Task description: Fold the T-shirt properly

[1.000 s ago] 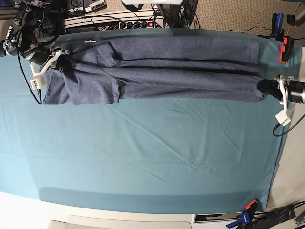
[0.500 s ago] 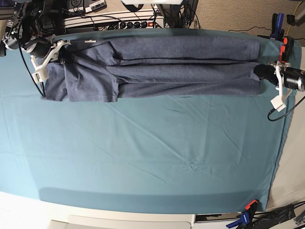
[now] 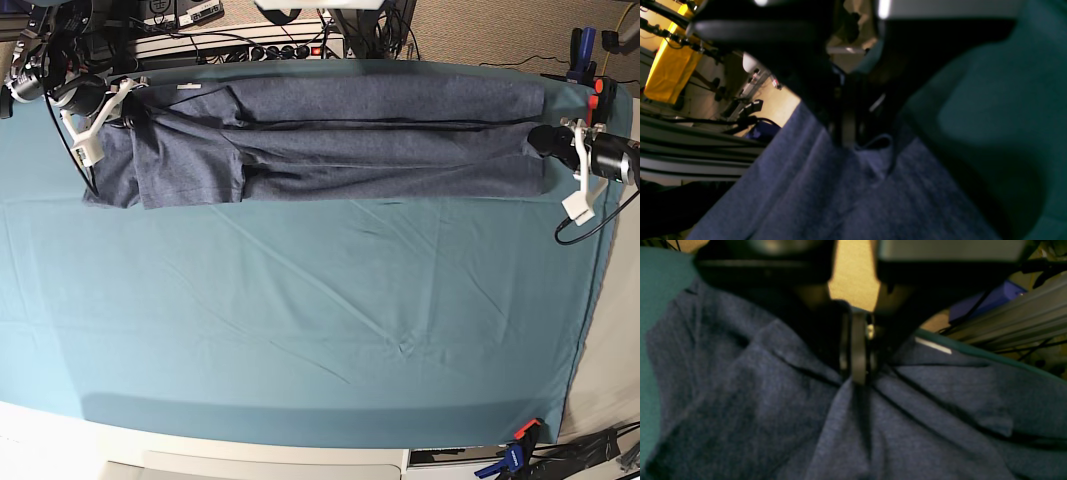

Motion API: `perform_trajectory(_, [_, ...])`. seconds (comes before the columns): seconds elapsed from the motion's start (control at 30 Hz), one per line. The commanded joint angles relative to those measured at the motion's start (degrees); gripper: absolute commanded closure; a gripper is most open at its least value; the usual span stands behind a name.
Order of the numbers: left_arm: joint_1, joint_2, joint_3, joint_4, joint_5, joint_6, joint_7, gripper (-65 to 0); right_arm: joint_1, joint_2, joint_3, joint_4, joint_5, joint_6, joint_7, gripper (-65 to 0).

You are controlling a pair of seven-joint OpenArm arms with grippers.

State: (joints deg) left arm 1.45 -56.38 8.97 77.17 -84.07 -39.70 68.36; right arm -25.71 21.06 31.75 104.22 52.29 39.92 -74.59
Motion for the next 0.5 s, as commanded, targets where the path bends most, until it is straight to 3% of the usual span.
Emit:
perform_trajectory(0.0, [-0.5,-1.7,-0.7,0.6,-0.9,-0.3,-0.2,0.0,0.0,1.2,0.6,0.9,-0.3,0.1,0.6,0.0])
perform_trajectory(0.47, [0.6,-1.7,-6.1,0.6,-0.9,-0.3,0.2,0.0,0.0,2.9,0.6,0.9,-1.4,0.1,0.4,0.0])
